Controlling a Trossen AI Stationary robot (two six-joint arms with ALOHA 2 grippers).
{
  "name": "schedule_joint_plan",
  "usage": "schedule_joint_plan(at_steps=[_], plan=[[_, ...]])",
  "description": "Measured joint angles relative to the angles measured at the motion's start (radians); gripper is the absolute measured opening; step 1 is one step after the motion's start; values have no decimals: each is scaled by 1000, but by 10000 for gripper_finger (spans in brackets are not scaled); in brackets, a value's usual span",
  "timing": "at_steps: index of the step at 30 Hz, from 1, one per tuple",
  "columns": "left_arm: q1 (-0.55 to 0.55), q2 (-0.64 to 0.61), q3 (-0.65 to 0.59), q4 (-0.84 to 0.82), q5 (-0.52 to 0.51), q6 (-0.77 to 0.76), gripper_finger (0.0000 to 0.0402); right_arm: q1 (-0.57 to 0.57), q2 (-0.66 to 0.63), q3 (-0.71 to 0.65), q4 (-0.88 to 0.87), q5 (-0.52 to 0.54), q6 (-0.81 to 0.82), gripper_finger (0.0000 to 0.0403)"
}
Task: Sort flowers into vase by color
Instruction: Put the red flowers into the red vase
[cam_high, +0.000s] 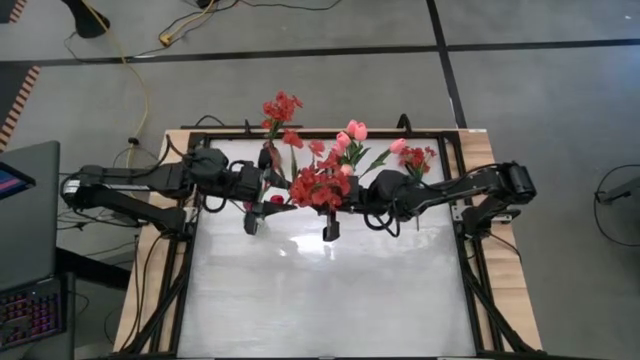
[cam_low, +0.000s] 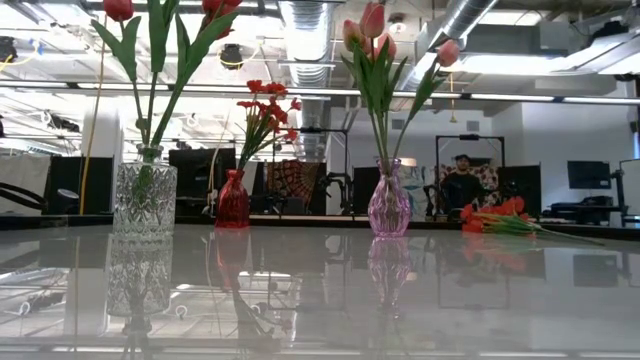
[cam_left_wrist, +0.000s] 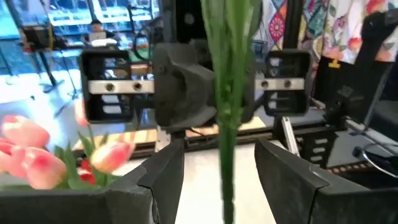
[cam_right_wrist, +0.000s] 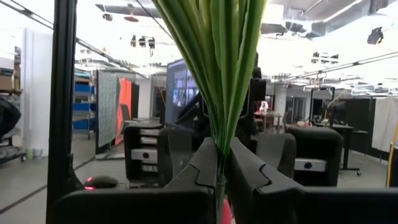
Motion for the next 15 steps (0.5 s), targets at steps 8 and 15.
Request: schedule_joint_plan(at_steps=[8,15], plan=[[2,-28,0,5,3,-1,167,0,0,0,-22,0,-1,42],[2,-33,0,-15,3,-5,125,0,0,0,-20,0,-4,42]])
